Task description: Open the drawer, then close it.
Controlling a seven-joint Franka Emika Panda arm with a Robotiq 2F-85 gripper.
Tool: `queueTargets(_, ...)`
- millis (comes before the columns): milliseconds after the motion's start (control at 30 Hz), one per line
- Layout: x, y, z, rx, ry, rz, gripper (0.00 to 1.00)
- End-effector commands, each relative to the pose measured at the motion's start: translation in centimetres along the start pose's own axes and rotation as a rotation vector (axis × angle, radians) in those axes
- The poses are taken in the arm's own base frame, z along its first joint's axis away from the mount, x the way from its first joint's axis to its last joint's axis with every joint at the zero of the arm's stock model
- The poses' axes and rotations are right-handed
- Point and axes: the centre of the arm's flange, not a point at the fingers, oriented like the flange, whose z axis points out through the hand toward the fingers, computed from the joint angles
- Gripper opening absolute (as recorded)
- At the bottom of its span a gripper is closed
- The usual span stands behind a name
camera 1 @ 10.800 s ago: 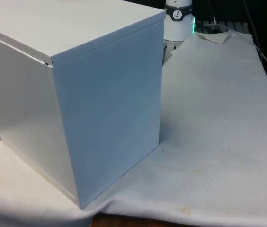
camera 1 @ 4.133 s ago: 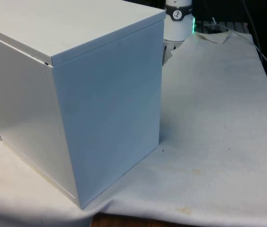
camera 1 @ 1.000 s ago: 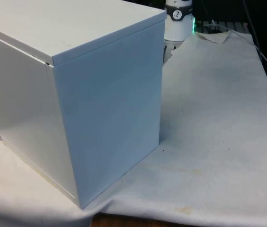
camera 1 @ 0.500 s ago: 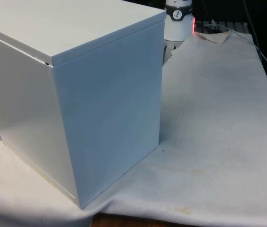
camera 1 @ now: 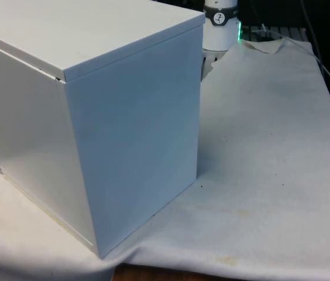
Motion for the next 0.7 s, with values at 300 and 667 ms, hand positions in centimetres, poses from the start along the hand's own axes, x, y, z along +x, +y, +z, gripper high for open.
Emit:
queueTargets(300,-0.7,-0.8,-1.2,0.023,0.011,-0.002,0.00)
queueTargets(667,-2.0,-2.4,-2.1,0.032,0.012,-0.008,0.00)
